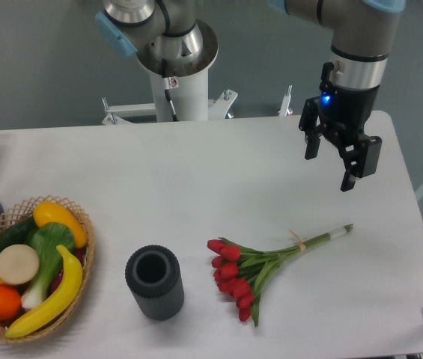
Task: Pick up the flowers from the table
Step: 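Move the open gripper down toward the tulip stems near the string tie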
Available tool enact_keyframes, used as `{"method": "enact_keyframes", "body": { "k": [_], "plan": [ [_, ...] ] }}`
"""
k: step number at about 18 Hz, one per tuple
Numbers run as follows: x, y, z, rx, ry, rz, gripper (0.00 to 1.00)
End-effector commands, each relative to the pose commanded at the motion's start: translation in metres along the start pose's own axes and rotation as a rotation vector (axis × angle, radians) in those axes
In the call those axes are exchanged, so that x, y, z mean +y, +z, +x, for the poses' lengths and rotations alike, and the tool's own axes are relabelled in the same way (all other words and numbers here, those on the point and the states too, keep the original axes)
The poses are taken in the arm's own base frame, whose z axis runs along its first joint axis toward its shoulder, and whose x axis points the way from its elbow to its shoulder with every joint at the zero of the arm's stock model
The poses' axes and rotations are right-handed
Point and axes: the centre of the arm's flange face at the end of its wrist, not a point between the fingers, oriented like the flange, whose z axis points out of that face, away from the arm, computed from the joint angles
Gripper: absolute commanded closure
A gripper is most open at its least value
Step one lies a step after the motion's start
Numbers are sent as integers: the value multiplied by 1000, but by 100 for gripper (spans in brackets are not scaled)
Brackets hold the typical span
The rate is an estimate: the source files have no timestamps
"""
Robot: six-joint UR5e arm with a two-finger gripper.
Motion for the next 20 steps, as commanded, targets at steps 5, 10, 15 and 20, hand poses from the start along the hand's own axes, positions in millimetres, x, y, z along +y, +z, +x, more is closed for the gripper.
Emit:
{"method": "enact_keyframes", "body": {
  "k": [5, 10, 15, 20],
  "plan": [
    [8, 1, -3, -2, 4, -4, 0],
    [14, 11, -4, 11, -31, 0, 0],
    [7, 27, 0, 35, -134, 9, 0],
    [-21, 61, -6, 43, -204, 25, 0]
  ]
}}
